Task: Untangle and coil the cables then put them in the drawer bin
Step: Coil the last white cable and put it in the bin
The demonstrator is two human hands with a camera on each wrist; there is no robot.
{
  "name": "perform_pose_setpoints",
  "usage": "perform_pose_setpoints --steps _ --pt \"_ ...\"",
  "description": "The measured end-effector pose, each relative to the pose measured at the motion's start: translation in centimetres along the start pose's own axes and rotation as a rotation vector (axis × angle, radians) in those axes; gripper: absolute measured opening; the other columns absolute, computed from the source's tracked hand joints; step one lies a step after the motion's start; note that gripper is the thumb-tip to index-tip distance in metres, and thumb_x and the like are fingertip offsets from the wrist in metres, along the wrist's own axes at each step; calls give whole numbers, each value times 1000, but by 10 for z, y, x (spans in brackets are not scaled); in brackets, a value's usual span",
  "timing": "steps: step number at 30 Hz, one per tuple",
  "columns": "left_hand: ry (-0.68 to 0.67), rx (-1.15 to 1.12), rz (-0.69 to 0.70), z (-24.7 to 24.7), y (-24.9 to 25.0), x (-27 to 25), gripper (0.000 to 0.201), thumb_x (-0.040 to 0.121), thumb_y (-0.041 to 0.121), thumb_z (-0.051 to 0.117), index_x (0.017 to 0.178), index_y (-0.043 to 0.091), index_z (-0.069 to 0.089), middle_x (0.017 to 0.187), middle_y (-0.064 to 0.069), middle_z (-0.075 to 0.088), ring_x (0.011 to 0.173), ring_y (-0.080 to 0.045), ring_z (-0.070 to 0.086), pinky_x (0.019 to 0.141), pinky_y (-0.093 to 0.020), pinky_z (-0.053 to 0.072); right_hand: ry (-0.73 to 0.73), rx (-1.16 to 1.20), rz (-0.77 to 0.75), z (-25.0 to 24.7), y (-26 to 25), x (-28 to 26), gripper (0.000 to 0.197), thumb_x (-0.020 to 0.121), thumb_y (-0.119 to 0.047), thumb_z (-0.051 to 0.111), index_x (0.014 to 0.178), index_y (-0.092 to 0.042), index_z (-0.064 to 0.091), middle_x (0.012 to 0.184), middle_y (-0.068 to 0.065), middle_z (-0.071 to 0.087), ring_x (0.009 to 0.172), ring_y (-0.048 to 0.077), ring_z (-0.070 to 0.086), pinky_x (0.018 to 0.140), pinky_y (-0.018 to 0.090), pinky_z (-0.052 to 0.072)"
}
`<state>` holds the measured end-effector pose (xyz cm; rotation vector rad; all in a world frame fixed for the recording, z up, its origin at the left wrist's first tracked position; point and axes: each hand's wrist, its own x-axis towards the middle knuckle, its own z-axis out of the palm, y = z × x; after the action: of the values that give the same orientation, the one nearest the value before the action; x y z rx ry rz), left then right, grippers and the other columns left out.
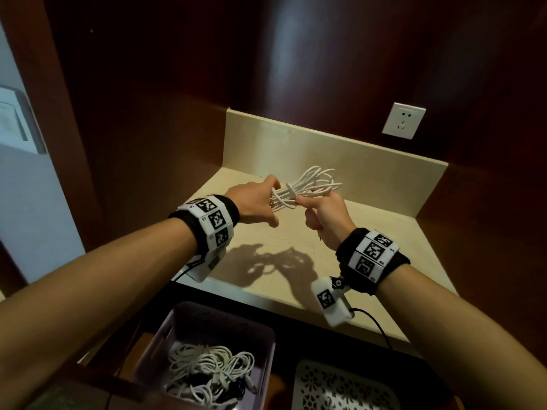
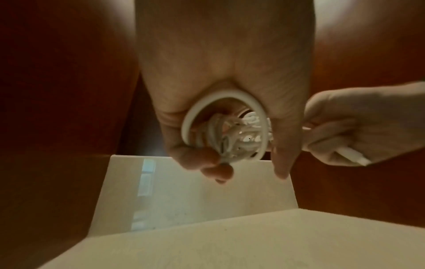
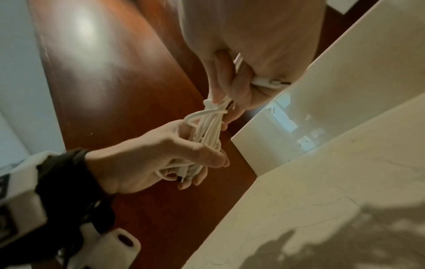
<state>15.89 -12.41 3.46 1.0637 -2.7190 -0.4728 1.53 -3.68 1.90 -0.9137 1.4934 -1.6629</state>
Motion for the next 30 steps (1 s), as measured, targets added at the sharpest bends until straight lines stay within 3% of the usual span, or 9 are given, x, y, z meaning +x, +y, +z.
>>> perform_pose_setpoints --steps 2,5,8,11,15,19,21,24,30 --pt "117 207 64 8 1 -1 80 72 37 75 134 25 26 105 -6 64 82 -30 61 68 -35 48 38 25 36 0 1 4 11 86 9 57 87 -1 55 71 10 44 35 8 21 37 16 18" --pt "239 422 111 19 6 -3 75 78 26 65 138 24 19 110 -10 57 79 -34 62 60 -36 41 88 56 103 2 3 8 22 88 8 55 70 -4 51 75 17 50 32 8 21 37 16 17" --pt "300 522 88 27 9 -3 71 87 16 56 144 19 14 107 -12 57 77 -34 62 56 -36 35 95 99 150 4 4 10 14 88 7 56 78 -2 52 77 18 56 31 7 24 37 15 18" --pt "287 538 83 23 11 -1 43 88 10 48 129 13 34 102 -12 63 81 -35 60 60 -37 33 65 45 131 1 5 11 7 87 5 59 85 -1 55 82 20 56 35 8 20 40 17 16" --pt "197 270 21 16 9 6 12 84 11 50 94 11 56 88 -12 62 81 -33 55 63 -33 35 -9 -30 44 -4 4 10 11 87 4 59 96 -1 58 87 20 56 39 9 20 43 22 14" --pt "49 -254 -80 11 8 11 9 73 5 53 66 8 58 55 -8 61 49 -22 52 45 -21 33 -73 27 28 -14 9 8 13 88 1 61 100 -4 58 94 20 55 40 7 20 40 20 16" --pt "-36 -462 -96 11 7 10 6 69 2 54 64 5 56 51 -11 56 40 -20 39 41 -17 28 -110 52 29 -19 12 8 21 88 -1 62 108 -1 57 101 20 60 39 7 21 37 18 20" --pt "-151 -665 -98 11 4 8 6 67 -3 54 69 3 55 54 -14 49 43 -19 33 42 -18 24 -155 62 5 -24 13 9 30 87 -2 63 115 5 54 105 23 60 38 6 23 36 17 22" --pt "-427 -656 -63 5 -2 8 13 73 -5 51 73 8 53 58 -12 51 40 -18 37 42 -18 26 -165 -7 -39 -29 10 9 16 83 1 67 97 -3 61 80 15 50 39 8 23 38 18 19"
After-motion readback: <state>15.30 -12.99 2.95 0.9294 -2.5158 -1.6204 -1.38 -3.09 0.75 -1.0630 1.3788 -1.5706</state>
